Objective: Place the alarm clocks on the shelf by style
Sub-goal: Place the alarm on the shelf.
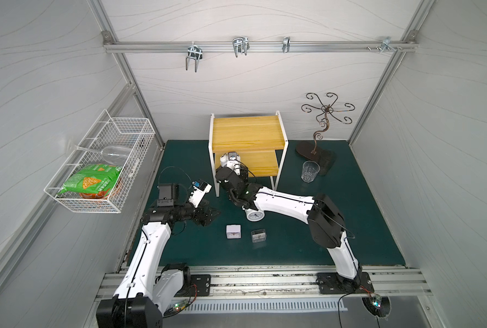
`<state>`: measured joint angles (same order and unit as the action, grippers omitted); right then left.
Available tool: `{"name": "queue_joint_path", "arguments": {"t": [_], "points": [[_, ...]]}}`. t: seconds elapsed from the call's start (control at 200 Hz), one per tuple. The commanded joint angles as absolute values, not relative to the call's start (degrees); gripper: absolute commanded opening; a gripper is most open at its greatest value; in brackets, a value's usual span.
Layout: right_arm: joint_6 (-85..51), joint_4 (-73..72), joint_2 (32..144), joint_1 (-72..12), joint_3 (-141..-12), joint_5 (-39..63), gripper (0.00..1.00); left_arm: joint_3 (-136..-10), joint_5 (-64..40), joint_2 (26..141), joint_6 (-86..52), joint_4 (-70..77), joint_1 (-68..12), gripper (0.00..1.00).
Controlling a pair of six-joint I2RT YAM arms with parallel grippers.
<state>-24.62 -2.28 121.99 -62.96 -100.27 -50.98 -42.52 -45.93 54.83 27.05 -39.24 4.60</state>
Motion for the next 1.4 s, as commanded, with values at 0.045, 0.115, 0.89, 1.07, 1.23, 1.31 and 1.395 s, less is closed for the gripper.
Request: {"name": "queue_joint_path", "arguments": {"t": [0.045,0.115,0.89,1.07,1.23,1.31,1.395], "points": [[-23.0,-4.3,123.8,-60.9,-103.4,-51.4,0.72,-43.5,-47.3,54.4,28.0,-39.5,4.9,0.86],[-23.1,-3.9,124.1,-60.6,-103.7,-51.1,0.72,-43.4,-47.4,54.4,28.0,-39.5,4.9,0.86],[-22.6,-3.7,124.0,-60.5,-103.4,-52.0,0.84,-43.6,-47.6,54.4,27.9,-39.8,4.9,0.86],[-22.5,-3.9,123.3,-60.6,-102.7,-52.4,0.88,-43.4,-47.6,54.2,28.0,-39.8,5.0,0.86],[-22.0,-4.6,122.6,-61.1,-101.8,-53.0,0.93,-43.4,-47.6,54.1,27.9,-39.6,5.0,0.86],[-21.6,-4.7,122.5,-61.4,-101.7,-53.3,0.98,-43.2,-47.6,54.0,28.0,-39.6,5.0,0.86],[-21.0,-4.7,122.3,-61.6,-101.6,-53.4,0.99,-43.2,-47.5,53.9,28.0,-39.6,5.0,0.86]]}}
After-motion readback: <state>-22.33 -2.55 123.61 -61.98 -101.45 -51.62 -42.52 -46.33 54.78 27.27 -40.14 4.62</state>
